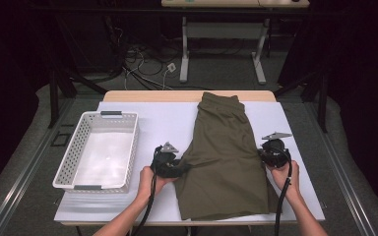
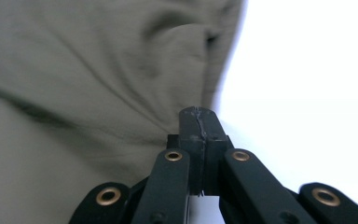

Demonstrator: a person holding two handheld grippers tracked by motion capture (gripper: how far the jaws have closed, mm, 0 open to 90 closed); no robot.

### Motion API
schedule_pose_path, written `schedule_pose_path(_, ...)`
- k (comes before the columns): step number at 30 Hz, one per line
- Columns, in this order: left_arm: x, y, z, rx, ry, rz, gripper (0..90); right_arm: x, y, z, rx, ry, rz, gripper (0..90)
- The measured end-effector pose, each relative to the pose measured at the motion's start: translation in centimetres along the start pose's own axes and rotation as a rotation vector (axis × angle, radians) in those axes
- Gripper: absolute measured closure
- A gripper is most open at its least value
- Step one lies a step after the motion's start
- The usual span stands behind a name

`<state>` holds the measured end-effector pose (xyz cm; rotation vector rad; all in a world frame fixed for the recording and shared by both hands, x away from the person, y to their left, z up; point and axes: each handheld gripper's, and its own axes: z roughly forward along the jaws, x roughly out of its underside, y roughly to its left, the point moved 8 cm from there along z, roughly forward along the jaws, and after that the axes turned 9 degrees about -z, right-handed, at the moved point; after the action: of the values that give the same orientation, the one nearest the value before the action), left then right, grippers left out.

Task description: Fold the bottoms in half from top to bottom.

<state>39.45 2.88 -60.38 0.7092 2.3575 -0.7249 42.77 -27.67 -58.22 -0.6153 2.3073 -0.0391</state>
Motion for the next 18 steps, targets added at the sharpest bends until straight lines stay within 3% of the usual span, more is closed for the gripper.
schedule_pose_path(4, 0.1, 0.1, 0.3, -0.014, 0.029, 0.011, 32.0, 0.2, -1.4, 0.2, 0.076, 0.018, -0.009, 90.0)
schedule_pose_path(5, 0.2, 0.0, 0.5, -0.017, 0.036, -0.002, 28.2, 0.4, -1.6, 0.5, 0.083, 0.033, -0.017, 90.0)
schedule_pose_path(7, 0.5, -0.1, 0.7, -0.017, 0.063, 0.010, 26.1, 1.0, -1.3, 1.4, 0.059, 0.081, -0.032, 90.0)
schedule_pose_path(8, 0.6, -0.3, 0.9, -0.013, 0.062, 0.000, 25.8, 1.0, -1.1, 1.5, 0.049, 0.073, -0.019, 89.9)
schedule_pose_path(9, 0.6, -0.2, 0.9, -0.028, 0.067, 0.026, 25.6, 1.0, -1.1, 1.5, 0.043, 0.075, -0.020, 85.6)
schedule_pose_path(10, 0.7, -0.4, 0.9, -0.030, 0.064, 0.028, 26.5, 0.9, -1.0, 1.3, 0.022, 0.067, 0.001, 74.0)
schedule_pose_path(12, 0.8, -0.6, 1.0, -0.030, 0.047, 0.021, 32.8, 0.6, -0.8, 0.7, -0.026, 0.043, 0.051, 61.3)
schedule_pose_path(13, 0.8, -0.7, 1.0, -0.046, 0.035, 0.036, 34.8, 0.5, -0.7, 0.5, -0.041, 0.035, 0.062, 55.1)
schedule_pose_path(14, 0.9, -0.7, 1.0, -0.050, 0.032, 0.046, 37.1, 0.6, -0.4, 0.2, -0.082, 0.039, 0.068, 45.8)
schedule_pose_path(15, 1.0, -1.0, 1.1, -0.030, 0.016, 0.030, 43.3, 0.8, 0.0, 0.2, -0.127, 0.052, 0.070, 38.9)
schedule_pose_path(16, 1.0, -1.1, 1.2, -0.042, 0.003, 0.033, 46.9, 0.9, 0.4, 0.1, -0.159, 0.054, 0.075, 36.3)
schedule_pose_path(18, 1.2, -1.3, 1.3, -0.051, -0.011, 0.051, 50.4, 1.3, 0.7, 0.1, -0.178, 0.085, 0.062, 34.7)
